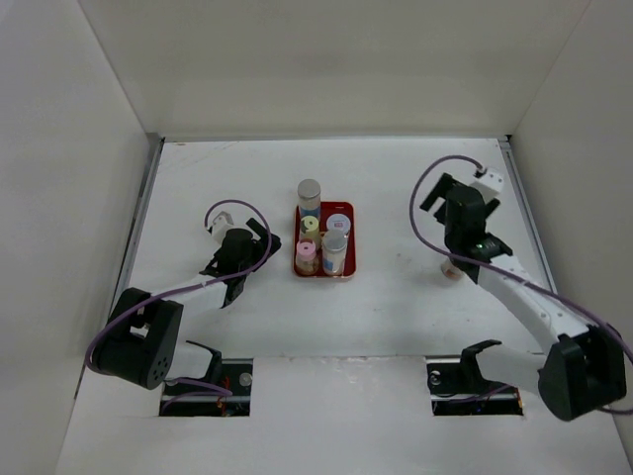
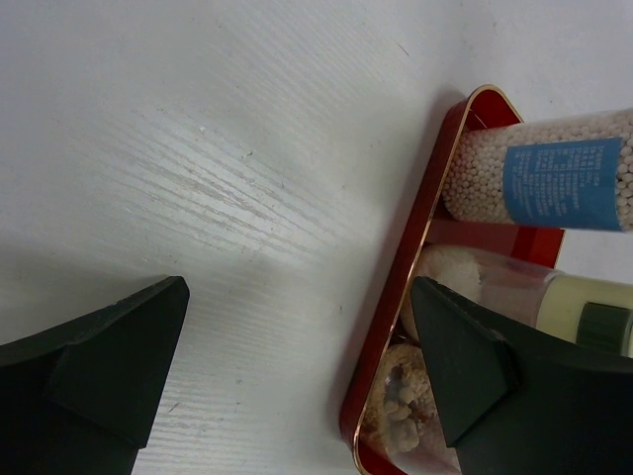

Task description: Organize the condiment bottles

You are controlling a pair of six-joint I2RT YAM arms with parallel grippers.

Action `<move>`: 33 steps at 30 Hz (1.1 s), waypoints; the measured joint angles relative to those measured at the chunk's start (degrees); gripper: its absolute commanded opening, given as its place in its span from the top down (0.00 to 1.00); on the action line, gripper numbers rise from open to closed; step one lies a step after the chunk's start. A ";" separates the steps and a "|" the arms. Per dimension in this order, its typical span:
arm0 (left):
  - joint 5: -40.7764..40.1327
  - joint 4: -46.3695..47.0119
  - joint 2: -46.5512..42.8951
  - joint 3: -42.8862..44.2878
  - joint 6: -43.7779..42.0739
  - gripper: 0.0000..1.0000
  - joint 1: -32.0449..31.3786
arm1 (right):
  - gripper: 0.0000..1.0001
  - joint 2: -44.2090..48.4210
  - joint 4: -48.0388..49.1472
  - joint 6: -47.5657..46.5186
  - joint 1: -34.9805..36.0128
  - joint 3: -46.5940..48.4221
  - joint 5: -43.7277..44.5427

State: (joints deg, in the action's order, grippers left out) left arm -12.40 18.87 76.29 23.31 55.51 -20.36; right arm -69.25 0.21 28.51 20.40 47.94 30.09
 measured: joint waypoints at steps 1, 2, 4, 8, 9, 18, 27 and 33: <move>0.02 0.00 0.00 0.00 0.02 0.00 -0.02 | 0.01 2.80 -0.76 0.02 -1.77 -2.49 2.38; 0.02 0.00 0.02 0.00 0.02 0.00 -0.07 | 0.00 4.83 -1.66 0.02 -3.15 -4.35 4.28; 0.02 0.02 0.02 0.00 0.04 0.00 -0.20 | 0.00 7.78 -3.87 0.11 -5.16 -7.34 7.50; 0.04 0.04 0.07 0.00 0.04 0.00 -0.35 | 0.00 9.16 -7.74 0.24 -5.77 -10.32 11.28; 0.04 0.04 0.07 0.00 0.04 0.00 -0.35 | 0.00 9.14 -8.57 0.33 -5.75 -10.67 11.65; 0.04 0.04 0.04 0.00 0.07 0.00 -0.39 | 0.12 7.65 -10.97 4.46 -5.70 -14.75 11.15; 0.07 0.02 0.02 0.00 0.07 0.00 -0.44 | 0.51 6.58 -10.51 5.95 -5.84 -16.92 7.43; 0.17 0.02 0.02 0.00 0.07 0.00 -0.46 | 0.55 6.43 -10.73 5.77 -3.91 -16.13 6.29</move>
State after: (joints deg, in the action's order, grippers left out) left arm -12.23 18.90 76.31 23.31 55.57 -20.82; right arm -62.83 -10.52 34.28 16.49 31.81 36.38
